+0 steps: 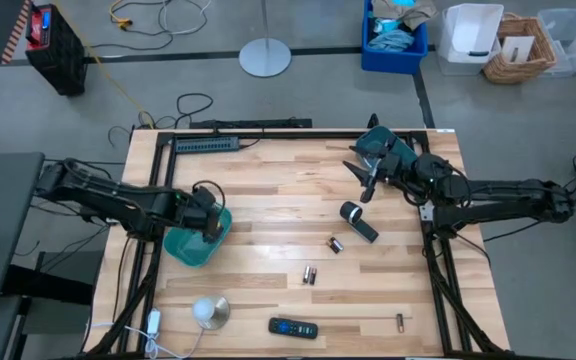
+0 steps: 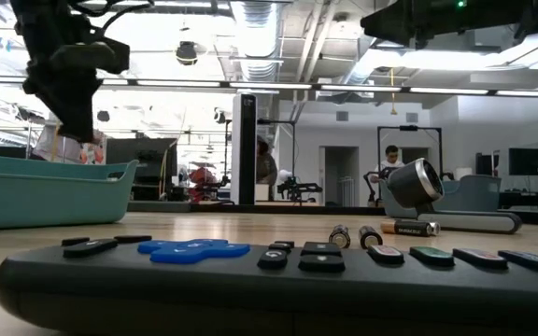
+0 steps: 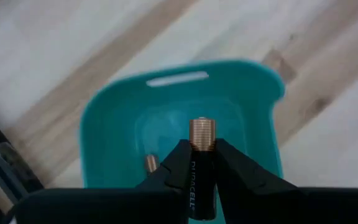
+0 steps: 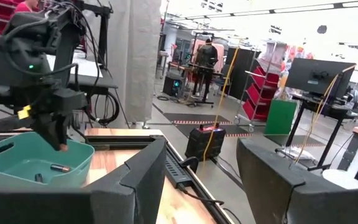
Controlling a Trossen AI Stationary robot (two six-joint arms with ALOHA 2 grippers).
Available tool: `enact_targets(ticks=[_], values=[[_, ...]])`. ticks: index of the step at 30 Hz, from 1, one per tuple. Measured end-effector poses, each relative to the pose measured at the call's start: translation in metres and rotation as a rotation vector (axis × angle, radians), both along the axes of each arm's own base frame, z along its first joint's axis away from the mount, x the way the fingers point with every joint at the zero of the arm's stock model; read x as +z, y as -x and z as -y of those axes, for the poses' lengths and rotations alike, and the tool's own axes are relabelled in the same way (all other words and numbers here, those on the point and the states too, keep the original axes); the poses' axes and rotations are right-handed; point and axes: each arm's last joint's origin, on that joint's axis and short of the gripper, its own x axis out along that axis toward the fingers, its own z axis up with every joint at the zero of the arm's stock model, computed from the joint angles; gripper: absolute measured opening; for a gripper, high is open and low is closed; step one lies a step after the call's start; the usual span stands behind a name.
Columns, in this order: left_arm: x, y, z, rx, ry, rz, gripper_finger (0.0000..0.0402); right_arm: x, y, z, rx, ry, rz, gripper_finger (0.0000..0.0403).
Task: Sort batteries
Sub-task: Put the black battery into the green bin
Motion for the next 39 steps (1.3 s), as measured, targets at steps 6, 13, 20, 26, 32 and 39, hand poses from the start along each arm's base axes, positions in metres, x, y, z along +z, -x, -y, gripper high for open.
enact_targets(ticks=[6, 13, 20, 26, 32, 39], values=[[-0.018, -0.007, 0.013, -0.063, 0.057, -0.1, 0.0058, 0.002, 0.0, 0.0, 0.004, -0.03, 0.015, 0.0214], [-0.045, -0.007, 0.028, -0.113, 0.044, -0.234, 0.0117, 0.002, -0.009, -0.006, 0.04, -0.034, -0.033, 0.0214], [-0.032, -0.006, 0.036, -0.153, -0.037, -0.146, 0.0158, -0.001, -0.039, -0.02, 0.117, -0.073, -0.2, 0.0214], [-0.003, -0.017, 0.037, -0.213, -0.246, 0.124, 0.0158, -0.012, -0.051, -0.047, 0.178, -0.254, -0.499, 0.0214], [0.021, -0.049, 0.039, -0.38, -0.374, 0.398, 0.0154, -0.005, -0.051, -0.098, 0.203, -0.325, -0.639, 0.0214], [0.019, -0.09, 0.035, -0.499, -0.376, 0.544, 0.0154, -0.005, -0.047, -0.153, 0.202, -0.476, -0.772, 0.0214]])
